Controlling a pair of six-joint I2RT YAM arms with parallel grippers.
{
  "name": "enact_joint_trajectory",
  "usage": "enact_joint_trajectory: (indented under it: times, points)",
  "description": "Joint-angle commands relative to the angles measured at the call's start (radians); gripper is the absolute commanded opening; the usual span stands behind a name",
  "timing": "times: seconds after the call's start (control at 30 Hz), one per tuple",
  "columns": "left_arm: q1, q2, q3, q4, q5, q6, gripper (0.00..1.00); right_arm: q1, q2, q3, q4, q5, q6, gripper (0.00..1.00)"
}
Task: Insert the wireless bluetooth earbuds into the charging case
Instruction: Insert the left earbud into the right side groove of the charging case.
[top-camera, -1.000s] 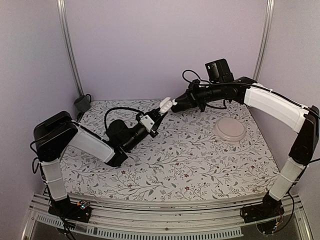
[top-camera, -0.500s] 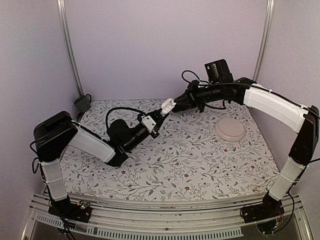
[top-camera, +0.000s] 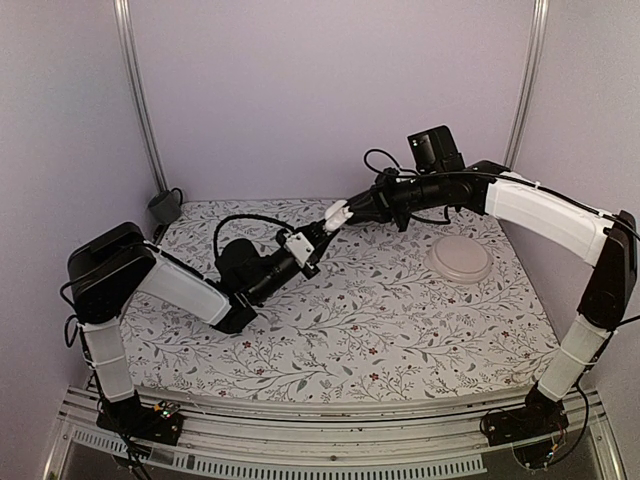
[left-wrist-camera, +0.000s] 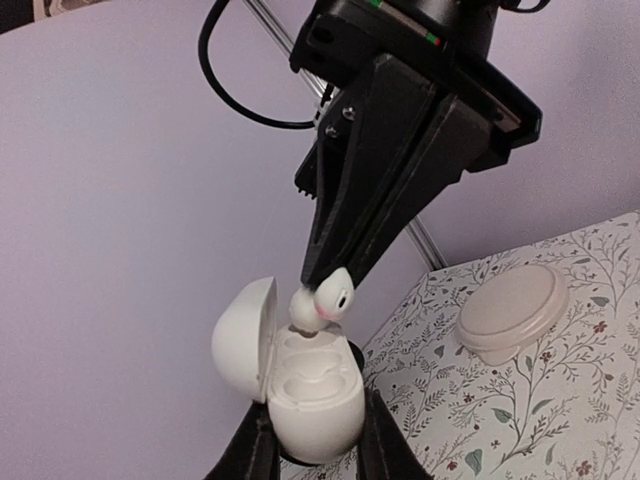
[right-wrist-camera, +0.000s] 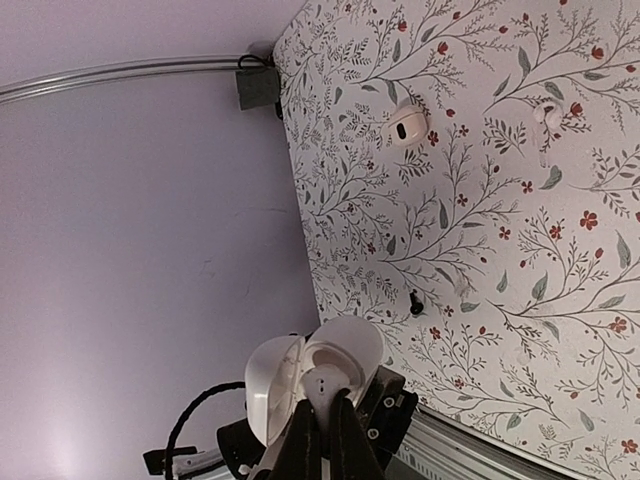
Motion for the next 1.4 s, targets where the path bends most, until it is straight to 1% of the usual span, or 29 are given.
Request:
enact_joint_trajectory:
  times: [0.0, 0.53, 0.87, 1.17, 1.23, 1.27, 1.37]
  points:
    - [-0.016, -0.001, 0.015, 0.045, -0.003, 0.015, 0.0, 0.003, -0.007, -0.023, -0.032, 0.022, 0.021, 0.02]
    - [-0.029, 0.019, 0.022, 0.082, -0.008, 0.044, 0.0, 0.008, 0.027, -0.015, -0.088, 0.016, 0.044, 0.02]
    - [-0.041, 0.024, 0.015, 0.111, 0.04, 0.04, 0.0, 0.013, 0.095, 0.085, -0.164, 0.03, 0.043, 0.02]
    - [-0.053, 0.049, 0.033, 0.184, 0.069, 0.008, 0.0, 0.022, 0.14, 0.167, -0.206, 0.037, 0.051, 0.03]
    - [-0.055, 0.049, 0.036, 0.194, 0.076, 0.004, 0.0, 0.023, 0.145, 0.178, -0.208, 0.031, 0.052, 0.03]
    - [-0.056, 0.076, 0.038, 0.2, 0.081, 0.003, 0.0, 0.023, 0.145, 0.18, -0.206, 0.03, 0.053, 0.04]
    - [-0.057, 0.091, 0.04, 0.212, 0.078, -0.005, 0.0, 0.024, 0.147, 0.188, -0.208, 0.029, 0.052, 0.09]
